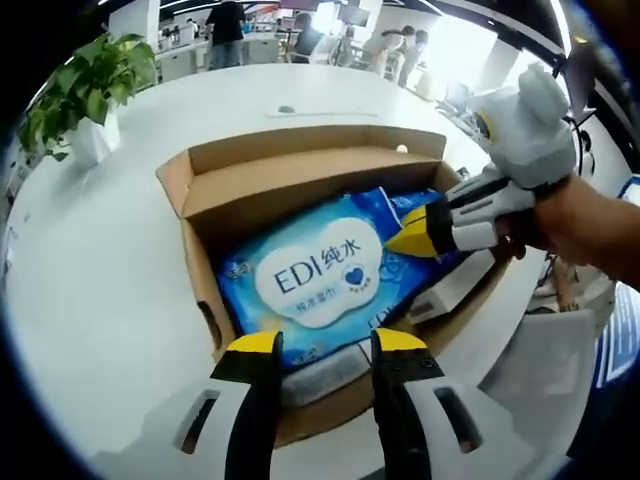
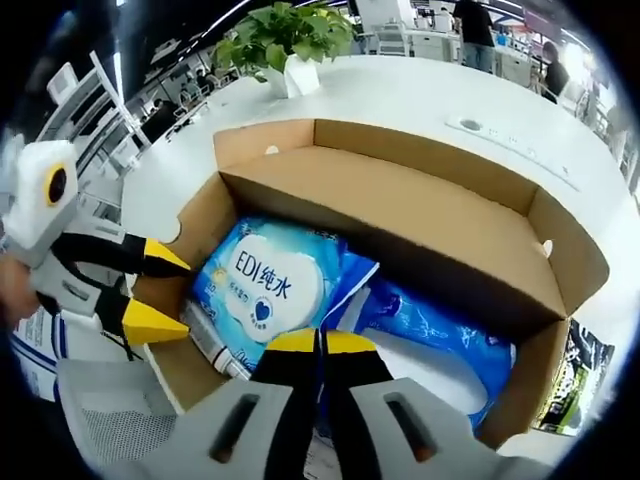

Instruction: Operate the shoe box by opening the lid, removing the specified soft item, and placing it in the target area until the item is outside and the box remains undamaged.

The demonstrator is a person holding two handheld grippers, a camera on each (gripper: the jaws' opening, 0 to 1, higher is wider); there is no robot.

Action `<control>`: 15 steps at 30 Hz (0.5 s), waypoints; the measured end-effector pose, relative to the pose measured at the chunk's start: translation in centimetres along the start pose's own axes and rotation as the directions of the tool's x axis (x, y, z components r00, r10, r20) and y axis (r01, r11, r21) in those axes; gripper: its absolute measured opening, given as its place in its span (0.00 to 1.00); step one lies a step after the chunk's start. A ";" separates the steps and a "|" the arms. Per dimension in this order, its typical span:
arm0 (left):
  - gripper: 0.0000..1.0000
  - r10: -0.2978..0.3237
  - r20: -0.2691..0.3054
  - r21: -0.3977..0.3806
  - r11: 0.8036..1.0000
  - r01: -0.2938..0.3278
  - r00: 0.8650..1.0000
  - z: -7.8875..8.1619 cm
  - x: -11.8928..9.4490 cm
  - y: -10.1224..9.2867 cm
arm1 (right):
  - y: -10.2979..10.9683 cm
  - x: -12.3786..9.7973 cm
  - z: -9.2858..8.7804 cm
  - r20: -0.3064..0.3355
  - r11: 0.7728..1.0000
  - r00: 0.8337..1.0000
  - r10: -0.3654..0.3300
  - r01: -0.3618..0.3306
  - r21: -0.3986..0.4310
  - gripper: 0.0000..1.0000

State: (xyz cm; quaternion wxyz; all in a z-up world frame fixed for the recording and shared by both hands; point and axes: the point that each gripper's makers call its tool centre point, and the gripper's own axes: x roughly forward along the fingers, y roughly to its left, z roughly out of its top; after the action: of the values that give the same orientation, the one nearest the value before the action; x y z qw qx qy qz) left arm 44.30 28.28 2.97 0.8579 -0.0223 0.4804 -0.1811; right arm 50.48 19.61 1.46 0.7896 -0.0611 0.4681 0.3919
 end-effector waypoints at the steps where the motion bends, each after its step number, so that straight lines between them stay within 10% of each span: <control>1: 0.33 0.000 -0.002 -0.007 1.000 0.000 1.000 -0.1 0.0 0.1 | -0.1 -0.3 0.1 0.003 1.000 1.000 -0.001 0.001 0.003 0.00; 15: 0.33 -0.002 0.001 -0.029 1.000 0.002 1.000 0.5 0.2 0.1 | -3.0 -5.3 -0.3 0.060 0.997 0.997 -0.056 0.053 0.050 0.00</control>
State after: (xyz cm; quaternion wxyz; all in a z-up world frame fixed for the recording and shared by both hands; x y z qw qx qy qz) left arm 44.89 28.26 3.02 0.8574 -0.0353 0.4825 -0.1753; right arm 50.94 14.41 4.62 0.8153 -0.0427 0.4510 0.3606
